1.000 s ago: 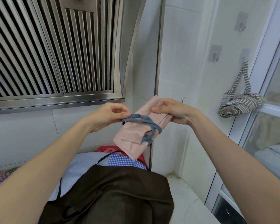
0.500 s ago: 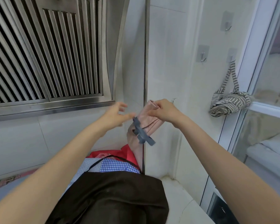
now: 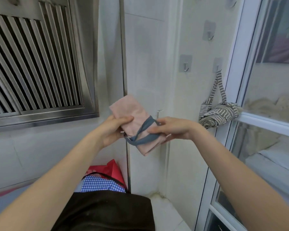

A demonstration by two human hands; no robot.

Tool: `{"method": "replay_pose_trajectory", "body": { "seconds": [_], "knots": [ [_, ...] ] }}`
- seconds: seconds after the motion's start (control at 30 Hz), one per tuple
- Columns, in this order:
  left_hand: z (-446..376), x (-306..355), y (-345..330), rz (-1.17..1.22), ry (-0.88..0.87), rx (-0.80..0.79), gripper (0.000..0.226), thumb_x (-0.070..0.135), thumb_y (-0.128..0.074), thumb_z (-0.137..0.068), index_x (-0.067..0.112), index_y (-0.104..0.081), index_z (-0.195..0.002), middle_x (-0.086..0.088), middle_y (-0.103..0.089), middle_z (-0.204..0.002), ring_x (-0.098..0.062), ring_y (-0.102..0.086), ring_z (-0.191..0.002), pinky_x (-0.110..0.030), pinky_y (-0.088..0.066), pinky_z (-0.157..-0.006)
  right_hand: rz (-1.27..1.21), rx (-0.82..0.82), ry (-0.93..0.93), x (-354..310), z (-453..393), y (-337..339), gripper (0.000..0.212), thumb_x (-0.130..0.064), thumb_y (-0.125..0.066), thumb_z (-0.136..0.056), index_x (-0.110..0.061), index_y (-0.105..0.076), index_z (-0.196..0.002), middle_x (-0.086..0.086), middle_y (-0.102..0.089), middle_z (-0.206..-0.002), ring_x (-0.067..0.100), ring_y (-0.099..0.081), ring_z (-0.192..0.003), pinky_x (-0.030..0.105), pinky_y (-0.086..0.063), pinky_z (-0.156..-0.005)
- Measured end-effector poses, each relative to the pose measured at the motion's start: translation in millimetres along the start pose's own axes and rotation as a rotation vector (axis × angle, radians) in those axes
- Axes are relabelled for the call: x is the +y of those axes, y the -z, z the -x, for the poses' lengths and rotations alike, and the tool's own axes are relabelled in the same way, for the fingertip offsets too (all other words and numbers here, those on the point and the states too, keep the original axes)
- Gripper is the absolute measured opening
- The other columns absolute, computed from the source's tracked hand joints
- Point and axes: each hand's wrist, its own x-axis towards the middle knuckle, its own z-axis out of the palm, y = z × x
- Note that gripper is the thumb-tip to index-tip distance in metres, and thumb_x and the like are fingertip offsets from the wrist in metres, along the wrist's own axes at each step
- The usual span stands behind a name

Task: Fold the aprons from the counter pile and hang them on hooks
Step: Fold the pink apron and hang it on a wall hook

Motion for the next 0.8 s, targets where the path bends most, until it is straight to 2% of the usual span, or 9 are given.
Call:
{"method": "replay_pose_trajectory", "body": {
  "seconds": [0.07, 0.17, 0.23, 0.3, 0.37, 0.43, 0.5, 0.63, 0.8],
  "knots": [
    [-7, 0, -9, -0.010, -0.025, 0.035, 0.031, 0.007, -0.055, -0.091, 0.012, -0.053, -0.121, -0.005, -0.067, -0.103, -0.020, -0.063, -0.092, -0.034, -0.052, -0.075, -0.016, 0.065, 0.028, 2, -4, 4, 0.013, -0.012, -0.068, -0.085, -0.013, -0.062, -0.096, 0.006, -0.064, -0.093, 0.019, -0.061, -0.084, 0.037, -0.053, -0.085],
    [-15, 3, -22, -0.111, -0.055, 0.013, 0.029, 0.013, -0.056, -0.092, 0.015, -0.052, -0.120, -0.001, -0.066, -0.103, -0.017, -0.062, -0.091, -0.028, -0.050, -0.066, 0.081, 0.198, 0.045, 0, -4, 21, 0.011, -0.004, -0.068, -0.082, -0.004, -0.064, -0.093, 0.007, -0.061, -0.079, 0.016, -0.057, -0.069, 0.026, -0.052, -0.066],
    [-21, 3, -29, -0.189, -0.069, -0.006, 0.033, 0.015, -0.058, -0.091, 0.016, -0.051, -0.124, -0.001, -0.065, -0.110, -0.019, -0.062, -0.098, -0.030, -0.051, -0.071, 0.110, 0.205, 0.026, -1, -1, 37, 0.007, 0.000, -0.065, -0.083, -0.006, -0.064, -0.080, 0.007, -0.058, -0.071, 0.013, -0.055, -0.061, 0.019, -0.051, -0.056],
    [-24, 3, -38, -0.328, -0.115, -0.021, 0.031, 0.013, -0.058, -0.092, 0.018, -0.051, -0.122, 0.003, -0.065, -0.108, -0.017, -0.061, -0.098, -0.028, -0.051, -0.074, 0.079, 0.302, -0.004, -1, 4, 53, 0.011, 0.003, -0.064, -0.084, -0.003, -0.061, -0.074, 0.009, -0.055, -0.064, 0.011, -0.056, -0.049, 0.015, -0.051, -0.047],
    [-27, 1, -52, -0.572, -0.218, -0.060, 0.028, 0.009, -0.055, -0.093, 0.021, -0.051, -0.118, 0.009, -0.062, -0.103, -0.013, -0.059, -0.097, -0.021, -0.050, -0.074, -0.215, 0.377, -0.015, -5, 7, 71, 0.012, 0.003, -0.062, -0.084, -0.001, -0.058, -0.074, 0.011, -0.056, -0.058, 0.010, -0.056, -0.039, 0.015, -0.050, -0.043],
    [-33, -4, -70, -0.663, -0.310, -0.128, 0.032, 0.003, -0.050, -0.094, 0.026, -0.050, -0.116, 0.014, -0.059, -0.104, -0.005, -0.057, -0.095, -0.013, -0.049, -0.076, -0.647, 0.348, 0.049, -14, 9, 83, 0.015, 0.004, -0.056, -0.087, -0.001, -0.057, -0.074, 0.008, -0.059, -0.053, 0.011, -0.055, -0.037, 0.014, -0.048, -0.042],
    [-39, -7, -92, -0.499, -0.331, -0.177, 0.027, 0.005, -0.049, -0.096, 0.026, -0.052, -0.113, 0.012, -0.063, -0.103, -0.004, -0.060, -0.093, -0.016, -0.051, -0.077, -0.842, 0.386, 0.133, -23, 9, 95, 0.019, 0.004, -0.052, -0.089, -0.002, -0.056, -0.071, 0.006, -0.058, -0.048, 0.011, -0.053, -0.035, 0.014, -0.045, -0.040],
    [-59, -8, -119, 0.021, -0.219, -0.097, 0.018, 0.016, -0.049, -0.097, 0.020, -0.056, -0.113, 0.002, -0.069, -0.106, -0.016, -0.066, -0.097, -0.032, -0.056, -0.081, -1.075, 0.569, 0.242, -32, 7, 121, 0.024, 0.002, -0.047, -0.092, -0.003, -0.050, -0.068, 0.006, -0.054, -0.042, 0.012, -0.052, -0.031, 0.016, -0.044, -0.037],
    [-77, -17, -141, 0.019, -0.204, -0.113, 0.028, 0.008, -0.057, -0.091, 0.011, -0.057, -0.119, -0.001, -0.069, -0.106, -0.015, -0.067, -0.093, -0.031, -0.056, -0.081, -0.864, 0.726, 0.372, -42, 5, 146, 0.022, 0.003, -0.053, -0.088, -0.002, -0.054, -0.067, 0.010, -0.053, -0.065, 0.015, -0.056, -0.051, 0.018, -0.048, -0.045]
  ]
}}
